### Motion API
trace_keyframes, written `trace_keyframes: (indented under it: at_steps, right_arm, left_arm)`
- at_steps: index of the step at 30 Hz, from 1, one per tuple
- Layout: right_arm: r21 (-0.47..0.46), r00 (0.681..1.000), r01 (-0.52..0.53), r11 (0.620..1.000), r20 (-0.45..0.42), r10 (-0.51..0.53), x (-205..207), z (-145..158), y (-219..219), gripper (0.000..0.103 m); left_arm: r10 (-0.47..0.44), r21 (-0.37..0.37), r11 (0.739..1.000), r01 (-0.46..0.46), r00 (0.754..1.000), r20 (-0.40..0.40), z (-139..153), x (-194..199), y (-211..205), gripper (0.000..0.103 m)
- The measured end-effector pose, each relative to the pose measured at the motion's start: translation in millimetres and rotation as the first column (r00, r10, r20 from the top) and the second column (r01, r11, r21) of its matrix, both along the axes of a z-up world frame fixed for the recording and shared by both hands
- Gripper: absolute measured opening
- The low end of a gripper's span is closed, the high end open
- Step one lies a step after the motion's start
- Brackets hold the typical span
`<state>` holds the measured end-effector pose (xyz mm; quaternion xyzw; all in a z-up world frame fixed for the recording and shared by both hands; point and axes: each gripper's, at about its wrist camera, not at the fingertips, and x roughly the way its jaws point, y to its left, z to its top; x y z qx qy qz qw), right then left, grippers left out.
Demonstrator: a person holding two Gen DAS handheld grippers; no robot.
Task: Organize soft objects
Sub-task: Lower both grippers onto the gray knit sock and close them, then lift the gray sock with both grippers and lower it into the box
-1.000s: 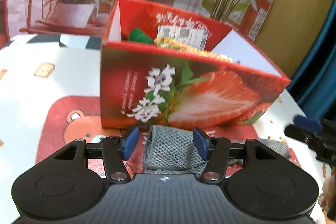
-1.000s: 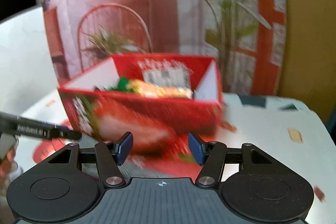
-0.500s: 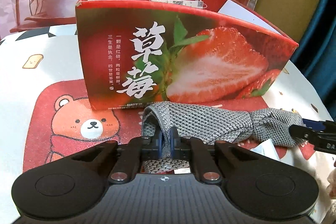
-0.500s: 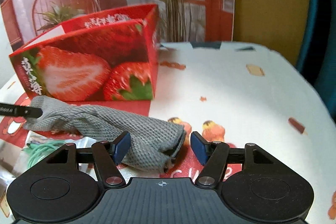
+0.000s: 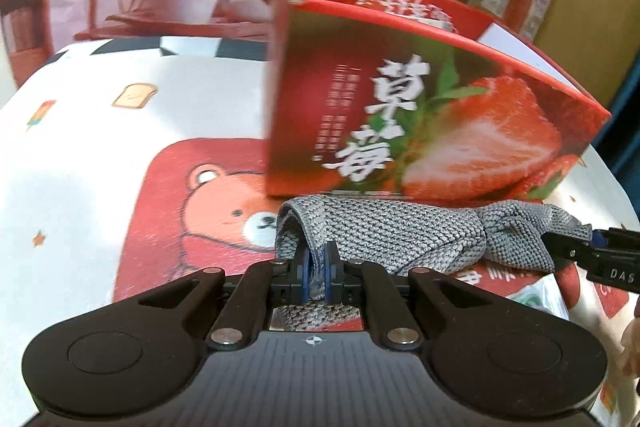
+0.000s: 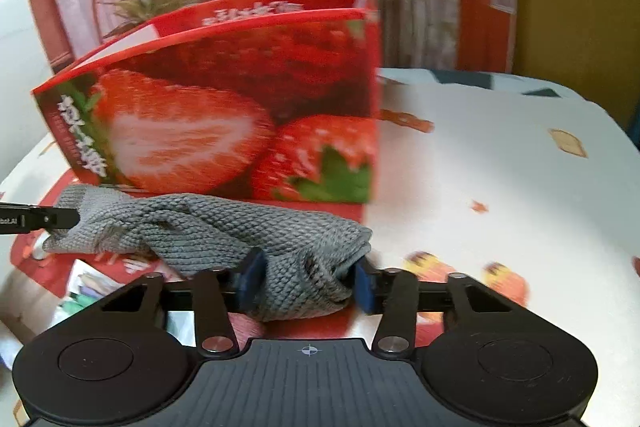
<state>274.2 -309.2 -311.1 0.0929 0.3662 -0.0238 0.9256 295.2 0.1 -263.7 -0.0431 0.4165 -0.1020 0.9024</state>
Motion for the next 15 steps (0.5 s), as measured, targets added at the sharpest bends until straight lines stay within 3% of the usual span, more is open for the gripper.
trace_keyframes:
  at_steps: [9,15]
  right_arm:
    - [0.031,0.998,-0.016,0.999,0.06,0.014,-3.4,-7.0,3.7,0.032]
    - [0.03,0.997,-0.021,0.999,0.074,0.018,-7.4,-8.7,3.6,0.027]
  left_arm:
    - [0.028,-0.031,0.999,-0.028,1.0,0.01,-2.9,-5.6,10.6,0.009]
    - [0.028,-0.012,1.0,-0.028,0.999,0.016,-0.1,-5.2,4.7,0.008]
